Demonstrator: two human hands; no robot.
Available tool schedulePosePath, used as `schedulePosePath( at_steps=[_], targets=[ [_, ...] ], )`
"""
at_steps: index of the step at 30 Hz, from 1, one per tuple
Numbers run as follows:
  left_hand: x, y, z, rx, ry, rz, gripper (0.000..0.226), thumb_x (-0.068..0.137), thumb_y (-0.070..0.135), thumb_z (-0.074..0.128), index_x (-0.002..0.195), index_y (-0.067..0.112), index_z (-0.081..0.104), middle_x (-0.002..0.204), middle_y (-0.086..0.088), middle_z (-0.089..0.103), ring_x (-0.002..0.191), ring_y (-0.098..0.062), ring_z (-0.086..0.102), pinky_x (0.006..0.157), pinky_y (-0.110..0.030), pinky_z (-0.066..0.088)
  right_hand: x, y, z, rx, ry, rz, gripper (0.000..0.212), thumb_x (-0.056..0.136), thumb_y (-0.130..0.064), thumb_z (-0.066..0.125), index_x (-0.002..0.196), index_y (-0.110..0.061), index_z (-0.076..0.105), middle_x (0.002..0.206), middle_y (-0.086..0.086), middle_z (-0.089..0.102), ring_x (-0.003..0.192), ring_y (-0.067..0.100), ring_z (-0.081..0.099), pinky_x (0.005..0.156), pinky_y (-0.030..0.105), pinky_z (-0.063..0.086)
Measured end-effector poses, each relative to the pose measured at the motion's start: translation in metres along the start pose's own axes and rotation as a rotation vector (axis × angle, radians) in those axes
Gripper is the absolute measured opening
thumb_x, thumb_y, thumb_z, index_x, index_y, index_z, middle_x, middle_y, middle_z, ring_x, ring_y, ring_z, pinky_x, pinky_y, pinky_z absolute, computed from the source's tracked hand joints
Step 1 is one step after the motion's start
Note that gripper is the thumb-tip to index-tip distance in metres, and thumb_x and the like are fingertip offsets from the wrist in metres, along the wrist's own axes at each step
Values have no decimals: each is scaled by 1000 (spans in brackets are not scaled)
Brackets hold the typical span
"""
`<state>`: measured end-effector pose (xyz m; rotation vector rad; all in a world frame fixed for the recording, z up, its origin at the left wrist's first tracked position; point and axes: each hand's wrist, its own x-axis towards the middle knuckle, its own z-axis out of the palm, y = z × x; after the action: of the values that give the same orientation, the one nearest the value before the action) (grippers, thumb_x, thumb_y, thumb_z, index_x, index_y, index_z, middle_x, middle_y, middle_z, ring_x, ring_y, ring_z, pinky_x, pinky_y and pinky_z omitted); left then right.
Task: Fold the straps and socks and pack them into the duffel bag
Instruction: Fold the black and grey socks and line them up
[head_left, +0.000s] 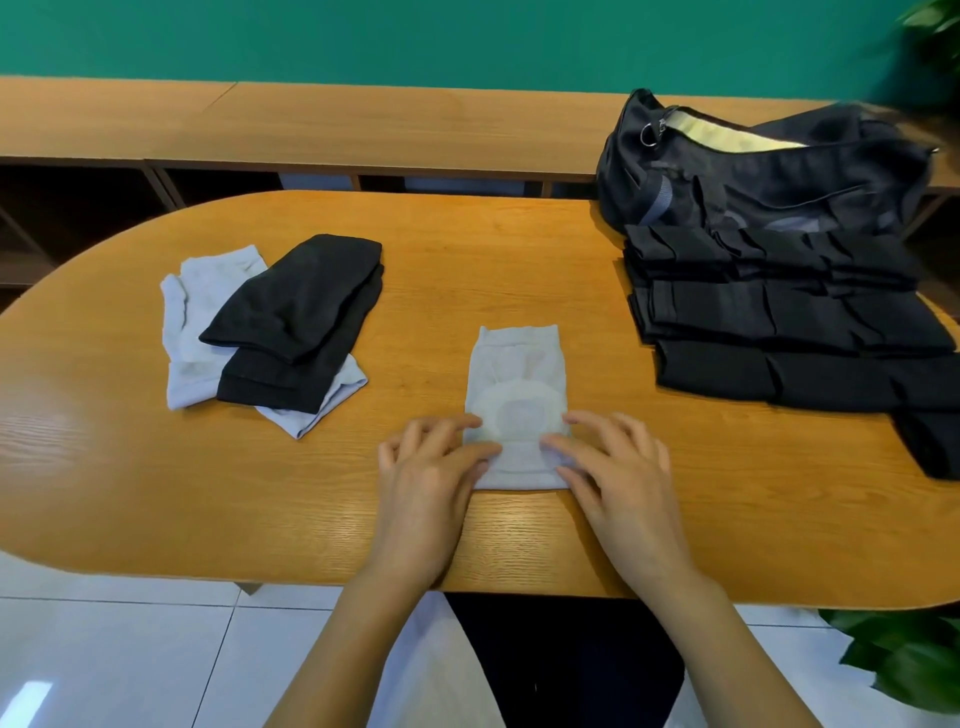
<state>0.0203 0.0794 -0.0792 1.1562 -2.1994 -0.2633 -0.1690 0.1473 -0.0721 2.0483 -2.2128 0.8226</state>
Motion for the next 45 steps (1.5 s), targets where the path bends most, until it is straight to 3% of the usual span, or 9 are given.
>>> schedulePosePath(
  at_steps=[3, 7, 13, 18, 21, 29, 33, 36, 45],
  targets=[
    [0, -8, -3, 19, -58, 68, 34, 92, 45, 46, 103, 30, 74, 114, 17, 67, 105, -11, 47, 83, -31, 23, 0, 7, 1, -53, -55, -65, 22, 92, -32, 59, 109, -35, 72, 123, -15, 65, 119, 17, 52, 100, 42, 32],
    [-1, -19, -7, -13, -174, 76, 55, 83, 66, 45, 116, 31, 70, 124, 20, 62, 112, -8, 44, 89, -29, 21, 0, 11, -3, 26, -199, 43, 54, 89, -64, 30, 123, -41, 64, 134, -24, 55, 129, 6, 40, 113, 41, 19],
    [4, -18, -7, -30, -173, 63, 46, 89, 60, 43, 113, 34, 71, 120, 20, 65, 109, -9, 49, 90, -29, 22, 3, 10, -6, 112, -201, 56, 72, 74, -80, 37, 129, -39, 60, 132, -26, 53, 127, 1, 35, 115, 37, 16],
    [7, -14, -10, -101, -87, 13, 45, 90, 59, 43, 109, 31, 72, 104, 26, 66, 101, -2, 48, 88, -30, 25, 6, 9, -10, 184, -149, 90, 48, 80, -44, 72, 126, -34, 62, 114, -27, 52, 118, 2, 41, 112, 44, 27],
    [7, -14, -12, -181, -91, -13, 51, 84, 66, 46, 112, 32, 71, 98, 36, 58, 102, 2, 45, 92, -23, 22, 6, 11, -7, 219, -101, 131, 33, 85, -31, 71, 117, -34, 68, 107, -23, 55, 110, 4, 47, 106, 45, 36],
    [6, -7, -12, -258, -30, -199, 51, 77, 63, 53, 119, 37, 65, 87, 19, 59, 93, 0, 49, 96, -34, 31, 6, 8, -3, 368, -70, 273, 26, 80, -57, 55, 105, -52, 58, 97, -13, 59, 105, 19, 55, 93, 44, 46],
    [9, -3, -11, -324, 24, -265, 47, 79, 51, 64, 122, 33, 63, 73, 16, 66, 86, 1, 57, 94, -44, 40, 10, 6, -3, 387, -24, 286, 38, 79, -60, 57, 112, -43, 60, 80, -18, 64, 92, 11, 59, 92, 46, 46],
    [8, -1, -10, -356, 47, -315, 48, 81, 42, 69, 127, 31, 59, 69, 13, 69, 84, -1, 63, 97, -39, 35, 11, 4, -3, 418, -12, 291, 47, 78, -65, 53, 116, -38, 59, 68, -19, 65, 84, 8, 61, 94, 46, 45],
    [10, 0, -8, -121, 10, -344, 48, 85, 47, 66, 129, 34, 56, 68, 17, 60, 83, 2, 53, 84, -31, 28, 16, -1, -3, 344, 11, 311, 34, 81, -42, 70, 112, -34, 60, 67, -16, 58, 81, 8, 58, 90, 47, 48]
  ],
)
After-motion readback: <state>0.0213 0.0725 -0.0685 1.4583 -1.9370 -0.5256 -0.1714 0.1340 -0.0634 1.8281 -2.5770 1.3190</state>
